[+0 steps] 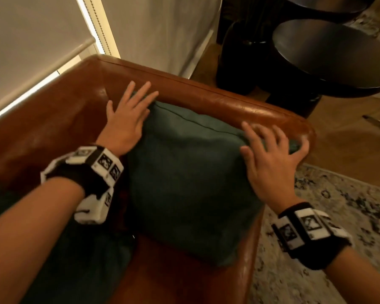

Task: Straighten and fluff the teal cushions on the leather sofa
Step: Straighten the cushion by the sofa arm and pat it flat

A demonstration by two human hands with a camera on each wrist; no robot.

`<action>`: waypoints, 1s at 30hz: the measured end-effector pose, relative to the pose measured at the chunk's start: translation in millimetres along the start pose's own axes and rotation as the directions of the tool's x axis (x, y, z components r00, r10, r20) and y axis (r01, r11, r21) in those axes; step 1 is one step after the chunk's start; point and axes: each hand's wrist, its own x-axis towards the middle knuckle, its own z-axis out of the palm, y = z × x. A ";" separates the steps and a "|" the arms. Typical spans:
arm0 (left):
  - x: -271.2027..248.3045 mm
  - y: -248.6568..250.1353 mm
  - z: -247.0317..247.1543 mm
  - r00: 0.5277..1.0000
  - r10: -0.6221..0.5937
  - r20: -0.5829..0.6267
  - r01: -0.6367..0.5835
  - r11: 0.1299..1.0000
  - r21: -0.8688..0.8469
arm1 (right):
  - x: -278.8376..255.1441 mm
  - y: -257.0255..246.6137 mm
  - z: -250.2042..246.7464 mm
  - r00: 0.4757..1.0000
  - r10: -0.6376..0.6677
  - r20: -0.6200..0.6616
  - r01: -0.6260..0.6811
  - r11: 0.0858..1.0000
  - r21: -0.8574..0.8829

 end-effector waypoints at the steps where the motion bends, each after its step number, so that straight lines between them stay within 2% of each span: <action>1: 9.1 -7.4 -5.5 0.999 0.008 0.051 -0.009 1.000 0.020 | 1.9 8.8 -2.1 1.000 0.015 -0.010 -0.015 0.998 0.054; 3: 16.8 -16.0 -12.8 0.993 0.004 0.118 -0.015 0.996 0.086 | 0.0 21.0 -5.4 0.999 -0.039 -0.030 0.043 0.989 0.139; 4: 17.8 -16.6 -15.0 0.995 0.014 0.095 -0.024 0.994 0.111 | -0.4 24.8 -7.1 0.997 -0.065 -0.041 0.072 0.978 0.196; 6: 19.3 -13.3 -19.4 0.998 0.051 -0.030 -0.047 0.991 0.126 | 2.7 28.4 -14.5 0.996 -0.077 -0.037 0.085 0.938 0.335; 8: 19.1 -8.4 -22.3 0.979 0.086 -0.183 -0.062 0.989 0.137 | 7.6 29.1 -25.8 0.996 -0.065 -0.068 0.088 0.899 0.428; 11: 19.8 -2.3 -23.1 0.911 0.178 -0.371 -0.110 0.974 0.198 | 9.3 31.8 -44.6 0.967 -0.041 -0.251 0.146 0.897 0.417; 13: 18.1 2.5 -22.7 0.876 0.191 -0.443 -0.103 0.971 0.215 | 4.8 33.0 -48.2 0.932 -0.073 -0.355 0.209 0.908 0.363; 16: 3.3 1.8 -14.4 0.882 0.170 -0.439 -0.080 0.973 0.216 | -9.6 29.6 -31.9 0.922 -0.143 -0.359 0.264 0.911 0.316; 19: -17.0 0.1 0.6 0.922 0.093 -0.377 -0.051 0.991 0.121 | -24.6 22.6 -10.9 0.945 -0.111 -0.308 0.199 0.941 0.272; 21: -35.0 1.6 9.2 0.930 0.002 -0.368 0.008 1.000 0.025 | -32.4 13.9 -12.9 0.933 -0.047 -0.357 0.140 0.961 0.238; 22: -48.7 2.0 13.8 0.934 -0.016 -0.357 0.009 1.000 -0.020 | -40.0 6.0 -15.3 0.914 -0.061 -0.400 0.160 0.962 0.219; 23: -65.6 2.2 20.0 0.943 0.028 -0.332 -0.045 0.998 -0.041 | -51.2 -5.0 -16.5 0.893 -0.141 -0.428 0.237 0.955 0.180; 24: -85.9 1.8 29.0 0.950 0.141 -0.280 -0.150 0.989 -0.013 | -67.8 -18.4 -14.3 0.860 -0.301 -0.411 0.369 0.924 0.095; 25: -106.8 0.3 42.2 0.937 0.293 -0.189 -0.285 0.956 0.067 | -88.4 -33.1 -7.9 0.811 -0.494 -0.315 0.518 0.855 -0.006; 26: -125.4 -4.1 58.3 0.899 0.434 -0.058 -0.417 0.890 0.185 | -109.7 -45.8 4.7 0.743 -0.653 -0.144 0.649 0.756 -0.085; 27: -137.7 -7.9 74.2 0.855 0.510 0.097 -0.514 0.807 0.291 | -128.9 -52.5 20.3 0.670 -0.739 0.066 0.740 0.658 -0.142; 28: -142.5 -9.7 89.4 0.836 0.501 0.225 -0.549 0.757 0.355 | -140.5 -51.6 39.8 0.599 -0.750 0.280 0.800 0.575 -0.172; 29: -139.2 -8.8 101.9 0.844 0.450 0.293 -0.535 0.754 0.382 | -141.2 -46.3 57.6 0.556 -0.702 0.445 0.825 0.532 -0.190; 30: -131.0 -5.0 110.6 0.861 0.404 0.309 -0.502 0.770 0.393 | -134.2 -39.4 73.2 0.553 -0.636 0.539 0.821 0.526 -0.223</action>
